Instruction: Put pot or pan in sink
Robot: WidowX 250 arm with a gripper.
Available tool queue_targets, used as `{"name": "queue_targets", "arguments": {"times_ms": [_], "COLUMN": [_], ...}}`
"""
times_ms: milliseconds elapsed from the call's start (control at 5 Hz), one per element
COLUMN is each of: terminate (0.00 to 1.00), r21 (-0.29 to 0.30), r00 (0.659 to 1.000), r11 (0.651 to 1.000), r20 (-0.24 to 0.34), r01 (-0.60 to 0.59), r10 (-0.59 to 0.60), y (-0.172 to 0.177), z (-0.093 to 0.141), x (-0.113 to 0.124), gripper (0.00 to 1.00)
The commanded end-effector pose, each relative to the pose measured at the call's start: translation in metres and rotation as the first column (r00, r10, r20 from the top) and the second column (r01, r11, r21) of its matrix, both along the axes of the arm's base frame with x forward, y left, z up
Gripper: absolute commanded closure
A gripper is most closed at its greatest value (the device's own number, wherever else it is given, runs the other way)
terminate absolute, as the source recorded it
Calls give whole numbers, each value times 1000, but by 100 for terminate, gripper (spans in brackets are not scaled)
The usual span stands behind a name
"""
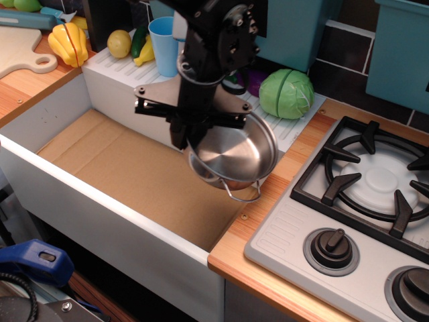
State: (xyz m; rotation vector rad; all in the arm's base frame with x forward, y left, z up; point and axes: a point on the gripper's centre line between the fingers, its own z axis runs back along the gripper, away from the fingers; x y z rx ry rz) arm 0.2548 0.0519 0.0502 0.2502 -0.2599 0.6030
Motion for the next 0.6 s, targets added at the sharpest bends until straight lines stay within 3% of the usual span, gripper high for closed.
{"name": "queue_targets", "arguments": {"times_ms": [0, 200, 400], "terminate": [0, 0, 100], "r21": [-16, -50, -99], "r00": [995, 993, 992], "r11": [999, 998, 994], "r20": [81, 101, 115], "r01": [-48, -48, -46], "r10": [49, 53, 57], "y": [18, 24, 20], "z": [-16, -42, -71], "x": [2, 8, 8], "gripper": [100, 100, 100]}}
